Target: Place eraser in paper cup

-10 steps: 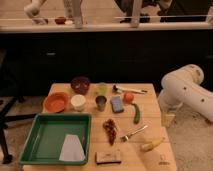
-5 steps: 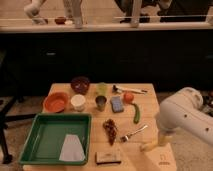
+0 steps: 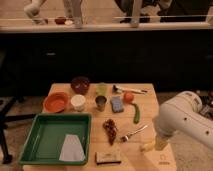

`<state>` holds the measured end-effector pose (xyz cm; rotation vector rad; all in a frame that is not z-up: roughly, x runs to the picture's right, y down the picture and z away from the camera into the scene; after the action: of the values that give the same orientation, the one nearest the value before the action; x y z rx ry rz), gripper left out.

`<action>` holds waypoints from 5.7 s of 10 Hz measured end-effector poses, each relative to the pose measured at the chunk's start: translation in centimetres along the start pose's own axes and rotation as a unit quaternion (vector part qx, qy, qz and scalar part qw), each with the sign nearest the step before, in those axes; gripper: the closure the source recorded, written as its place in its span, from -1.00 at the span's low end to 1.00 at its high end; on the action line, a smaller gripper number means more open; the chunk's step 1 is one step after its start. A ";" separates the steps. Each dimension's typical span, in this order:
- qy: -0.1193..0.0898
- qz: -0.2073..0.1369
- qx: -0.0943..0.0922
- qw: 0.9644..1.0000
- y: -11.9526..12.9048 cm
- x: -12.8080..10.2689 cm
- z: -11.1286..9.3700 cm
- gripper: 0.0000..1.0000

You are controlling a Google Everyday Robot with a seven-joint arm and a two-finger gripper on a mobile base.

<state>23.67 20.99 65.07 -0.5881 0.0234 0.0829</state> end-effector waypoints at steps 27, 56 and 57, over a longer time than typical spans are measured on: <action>-0.102 -0.068 -0.036 0.992 9.2 -16.2 12.9 -0.60; -0.141 -0.191 -0.060 0.969 8.6 -20.1 14.3 1.00; -0.144 -0.202 -0.057 0.967 8.6 -20.9 13.4 1.00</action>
<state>2.05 34.07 72.42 -0.6808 -0.3849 -0.2280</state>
